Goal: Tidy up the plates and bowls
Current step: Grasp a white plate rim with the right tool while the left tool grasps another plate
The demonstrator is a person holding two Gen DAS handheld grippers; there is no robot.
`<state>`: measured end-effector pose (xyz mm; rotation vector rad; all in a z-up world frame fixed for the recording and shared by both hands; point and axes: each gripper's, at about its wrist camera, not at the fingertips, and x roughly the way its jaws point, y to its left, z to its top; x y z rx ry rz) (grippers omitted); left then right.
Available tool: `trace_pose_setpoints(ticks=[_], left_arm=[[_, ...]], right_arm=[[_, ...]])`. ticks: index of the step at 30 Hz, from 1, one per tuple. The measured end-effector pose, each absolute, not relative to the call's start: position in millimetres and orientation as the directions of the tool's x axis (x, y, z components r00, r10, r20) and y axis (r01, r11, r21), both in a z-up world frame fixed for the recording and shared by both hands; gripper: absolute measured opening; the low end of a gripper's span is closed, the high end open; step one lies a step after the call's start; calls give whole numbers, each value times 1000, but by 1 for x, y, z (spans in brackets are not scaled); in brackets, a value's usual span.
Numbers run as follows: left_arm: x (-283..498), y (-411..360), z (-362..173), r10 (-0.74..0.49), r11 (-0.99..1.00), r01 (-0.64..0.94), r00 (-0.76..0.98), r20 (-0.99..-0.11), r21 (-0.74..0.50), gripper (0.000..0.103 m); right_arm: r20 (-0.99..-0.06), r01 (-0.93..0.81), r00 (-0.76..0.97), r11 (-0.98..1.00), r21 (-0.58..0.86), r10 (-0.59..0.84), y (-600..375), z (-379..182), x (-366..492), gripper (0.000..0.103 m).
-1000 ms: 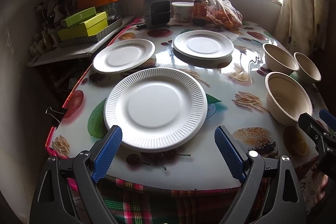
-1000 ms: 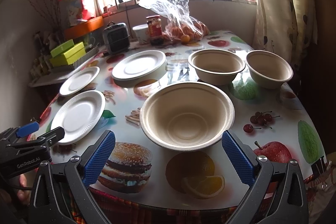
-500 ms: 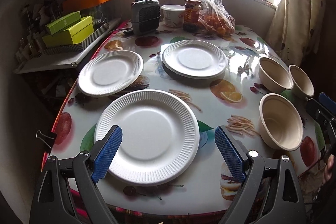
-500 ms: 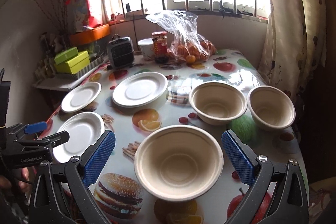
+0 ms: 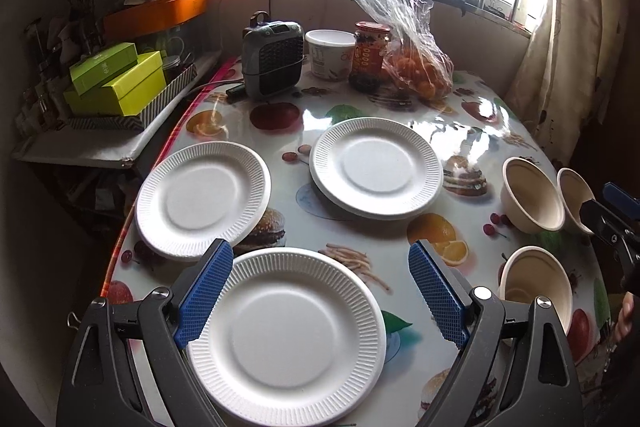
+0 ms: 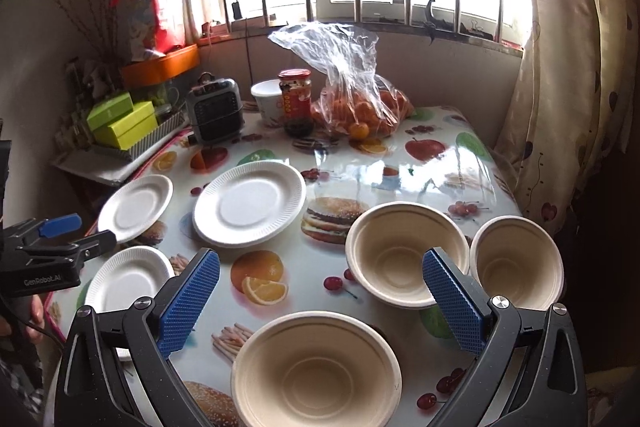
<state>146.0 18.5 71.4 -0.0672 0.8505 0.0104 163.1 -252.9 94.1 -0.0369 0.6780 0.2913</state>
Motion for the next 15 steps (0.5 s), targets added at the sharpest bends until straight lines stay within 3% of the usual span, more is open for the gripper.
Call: trace_pose_setpoints(ticks=[15], left_arm=[[215,34,77,-30,997,-38,645,-763,-71,90]], right_arm=[[-698,-334,668,942,28,258,-212,102,250,103]])
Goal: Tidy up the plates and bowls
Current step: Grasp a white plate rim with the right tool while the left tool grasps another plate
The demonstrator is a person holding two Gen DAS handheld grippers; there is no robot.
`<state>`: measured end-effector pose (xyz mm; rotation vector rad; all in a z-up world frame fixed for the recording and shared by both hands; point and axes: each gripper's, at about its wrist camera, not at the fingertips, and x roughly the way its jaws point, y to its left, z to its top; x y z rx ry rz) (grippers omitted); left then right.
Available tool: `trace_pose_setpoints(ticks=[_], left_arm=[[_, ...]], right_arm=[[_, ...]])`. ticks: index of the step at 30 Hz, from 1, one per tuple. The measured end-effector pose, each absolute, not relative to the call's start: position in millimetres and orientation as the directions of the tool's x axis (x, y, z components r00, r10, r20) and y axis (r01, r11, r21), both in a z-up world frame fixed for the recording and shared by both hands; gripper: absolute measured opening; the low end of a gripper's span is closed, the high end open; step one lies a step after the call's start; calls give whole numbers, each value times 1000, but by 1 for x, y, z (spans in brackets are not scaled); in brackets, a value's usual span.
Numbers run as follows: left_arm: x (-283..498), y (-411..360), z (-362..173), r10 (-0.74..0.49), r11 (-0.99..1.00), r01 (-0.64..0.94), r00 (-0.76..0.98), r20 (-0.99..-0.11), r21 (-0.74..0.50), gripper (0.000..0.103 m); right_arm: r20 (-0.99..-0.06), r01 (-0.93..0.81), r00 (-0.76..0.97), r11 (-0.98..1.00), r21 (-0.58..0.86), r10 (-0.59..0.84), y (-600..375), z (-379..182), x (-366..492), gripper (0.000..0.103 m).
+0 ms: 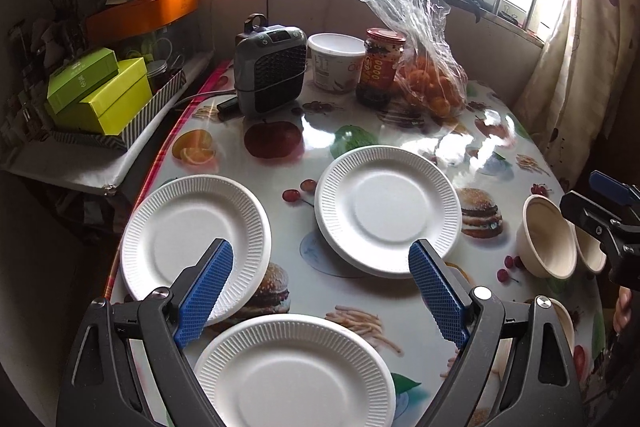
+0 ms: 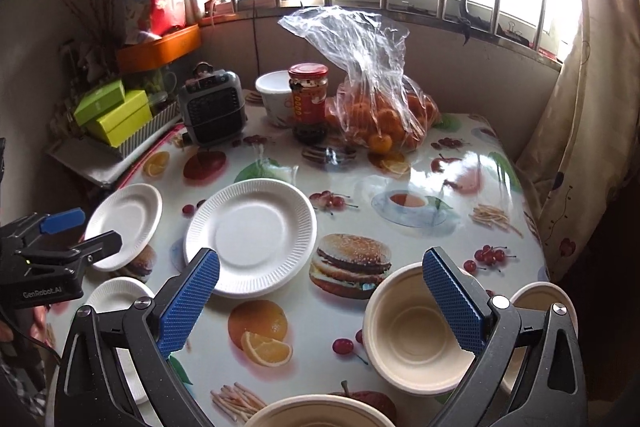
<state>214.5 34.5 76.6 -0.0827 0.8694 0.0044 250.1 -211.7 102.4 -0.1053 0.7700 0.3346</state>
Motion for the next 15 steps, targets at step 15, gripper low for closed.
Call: trace_pose_setpoints(ticks=[15], left_arm=[[270,52,35,-66,988,-86,531,-845,-131,90]], right_arm=[[-826,-330,513,942,62,234,-177,55,339,102]])
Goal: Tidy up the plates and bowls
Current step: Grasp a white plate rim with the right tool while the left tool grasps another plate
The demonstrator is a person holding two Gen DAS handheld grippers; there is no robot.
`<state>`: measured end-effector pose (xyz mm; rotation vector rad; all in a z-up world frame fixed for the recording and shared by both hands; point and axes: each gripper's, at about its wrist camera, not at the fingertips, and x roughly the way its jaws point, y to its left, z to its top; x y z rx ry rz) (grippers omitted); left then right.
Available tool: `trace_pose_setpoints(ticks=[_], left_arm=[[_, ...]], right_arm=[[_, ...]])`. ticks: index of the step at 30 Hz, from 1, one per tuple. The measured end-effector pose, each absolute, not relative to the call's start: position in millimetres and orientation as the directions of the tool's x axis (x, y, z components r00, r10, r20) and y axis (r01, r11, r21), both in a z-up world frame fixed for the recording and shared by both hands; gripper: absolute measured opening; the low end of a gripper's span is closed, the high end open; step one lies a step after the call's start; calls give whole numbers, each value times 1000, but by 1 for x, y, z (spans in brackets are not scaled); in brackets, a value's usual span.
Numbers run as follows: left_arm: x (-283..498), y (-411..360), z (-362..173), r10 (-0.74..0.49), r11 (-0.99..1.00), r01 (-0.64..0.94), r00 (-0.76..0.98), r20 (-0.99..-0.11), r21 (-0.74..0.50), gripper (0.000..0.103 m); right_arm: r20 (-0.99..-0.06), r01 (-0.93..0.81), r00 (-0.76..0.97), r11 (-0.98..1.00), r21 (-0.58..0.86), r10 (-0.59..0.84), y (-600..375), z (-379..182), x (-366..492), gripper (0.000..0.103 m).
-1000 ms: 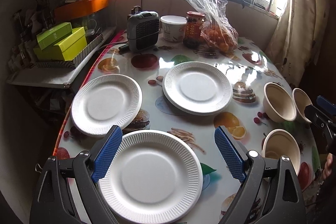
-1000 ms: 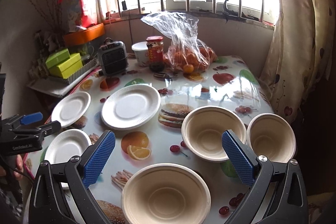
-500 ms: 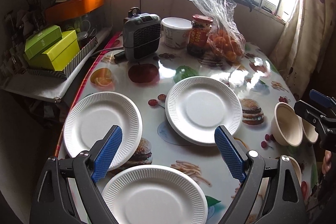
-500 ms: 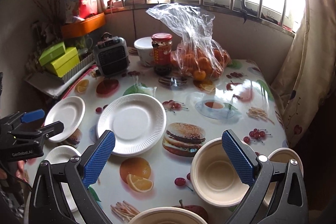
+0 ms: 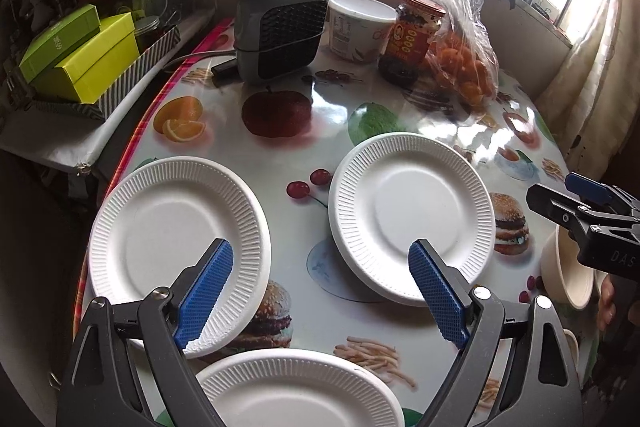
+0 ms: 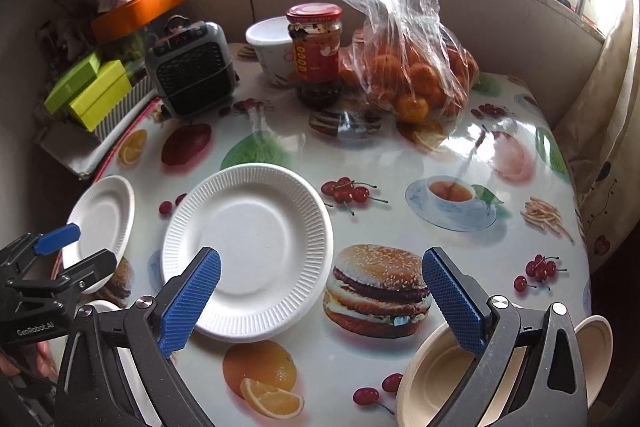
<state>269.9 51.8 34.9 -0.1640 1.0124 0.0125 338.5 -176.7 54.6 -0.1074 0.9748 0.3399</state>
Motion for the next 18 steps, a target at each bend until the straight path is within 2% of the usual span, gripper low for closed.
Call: trace_pose_setpoints(ticks=[8,10,15,18], left_arm=[[287,57,11,-116,978,-100,466,-877,-182,81],[291,60,5,-135,971,-118,449,-883,-209,72],[299,60,-2,-153,965,-133,424,-892,-228,71],[303,59,-4,-163,962,-131,422,-892,-238,66]], right_arm=[[-864,-291,433,947,138,259,-181,27,361,91],[-870,-291,418,946,145,262,-179,22,366,88],[-886,-260,375,949,180,271,-181,9,377,82],[-892,-247,369,953,177,261,-182,4,382,80]])
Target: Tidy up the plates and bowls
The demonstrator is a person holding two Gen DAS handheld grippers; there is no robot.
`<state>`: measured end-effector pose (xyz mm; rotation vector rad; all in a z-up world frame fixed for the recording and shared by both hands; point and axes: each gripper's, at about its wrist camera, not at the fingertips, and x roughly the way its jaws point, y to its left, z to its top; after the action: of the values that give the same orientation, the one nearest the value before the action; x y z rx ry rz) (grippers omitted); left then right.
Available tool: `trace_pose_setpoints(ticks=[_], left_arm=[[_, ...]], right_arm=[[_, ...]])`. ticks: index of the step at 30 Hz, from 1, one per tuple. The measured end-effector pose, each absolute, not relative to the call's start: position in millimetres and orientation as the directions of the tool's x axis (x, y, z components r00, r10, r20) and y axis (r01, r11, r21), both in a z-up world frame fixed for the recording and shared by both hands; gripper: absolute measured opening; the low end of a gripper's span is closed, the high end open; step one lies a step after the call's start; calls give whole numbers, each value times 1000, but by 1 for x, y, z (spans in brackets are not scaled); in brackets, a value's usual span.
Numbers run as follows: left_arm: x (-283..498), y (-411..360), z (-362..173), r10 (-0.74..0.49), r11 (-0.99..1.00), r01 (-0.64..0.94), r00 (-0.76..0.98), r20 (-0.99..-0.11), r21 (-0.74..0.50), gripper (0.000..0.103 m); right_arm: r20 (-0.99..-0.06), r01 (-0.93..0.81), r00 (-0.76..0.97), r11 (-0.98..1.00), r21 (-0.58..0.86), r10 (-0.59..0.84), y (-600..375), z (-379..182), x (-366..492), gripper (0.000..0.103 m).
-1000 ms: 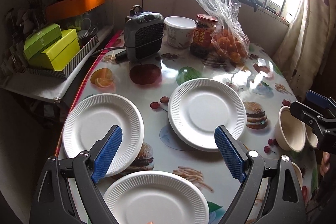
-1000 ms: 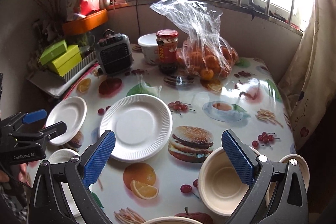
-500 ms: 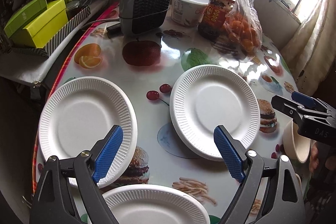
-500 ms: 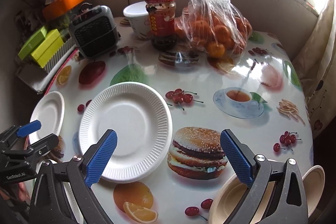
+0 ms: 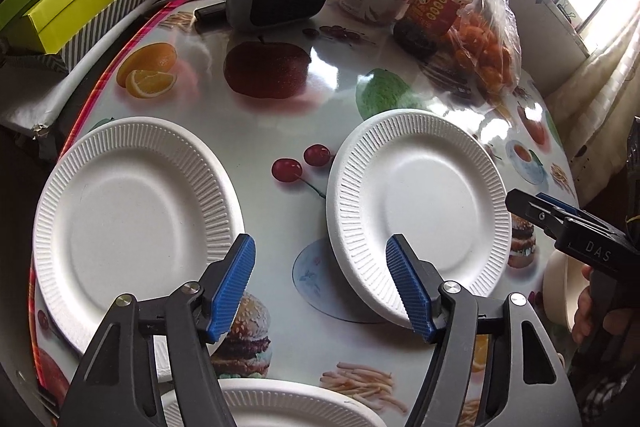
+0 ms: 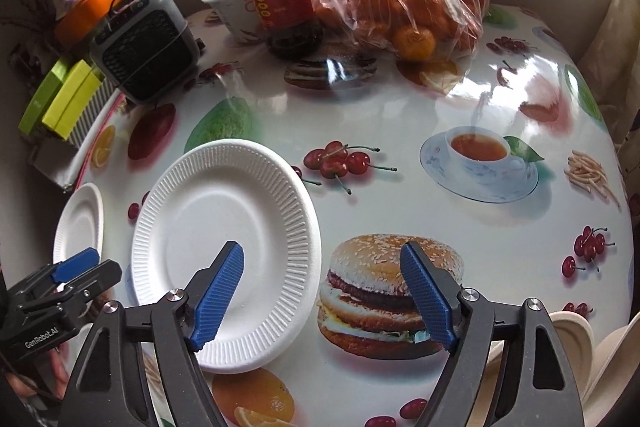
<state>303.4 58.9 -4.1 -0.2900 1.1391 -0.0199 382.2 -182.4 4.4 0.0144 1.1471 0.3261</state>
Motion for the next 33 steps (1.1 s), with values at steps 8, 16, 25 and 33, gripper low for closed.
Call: trace_pose_setpoints(ticks=[8,16,25,33], left_arm=[[311,59,-13,-199,950,-150,394,-898,-276,52],[316,58,-18,-220,942,-156,380,-899,-297,44],[319,56,-22,-258,931,-152,367,-894,-331,28],[319,55,-22,-266,930,-145,368,-891,-338,22]], right_arm=[[-898,-240,336,948,211,285,-185,-5,389,63],[-903,-247,313,943,222,295,-182,-11,392,51],[-902,-253,298,937,240,312,-181,-14,393,34],[-898,-266,291,930,254,329,-176,-13,393,22]])
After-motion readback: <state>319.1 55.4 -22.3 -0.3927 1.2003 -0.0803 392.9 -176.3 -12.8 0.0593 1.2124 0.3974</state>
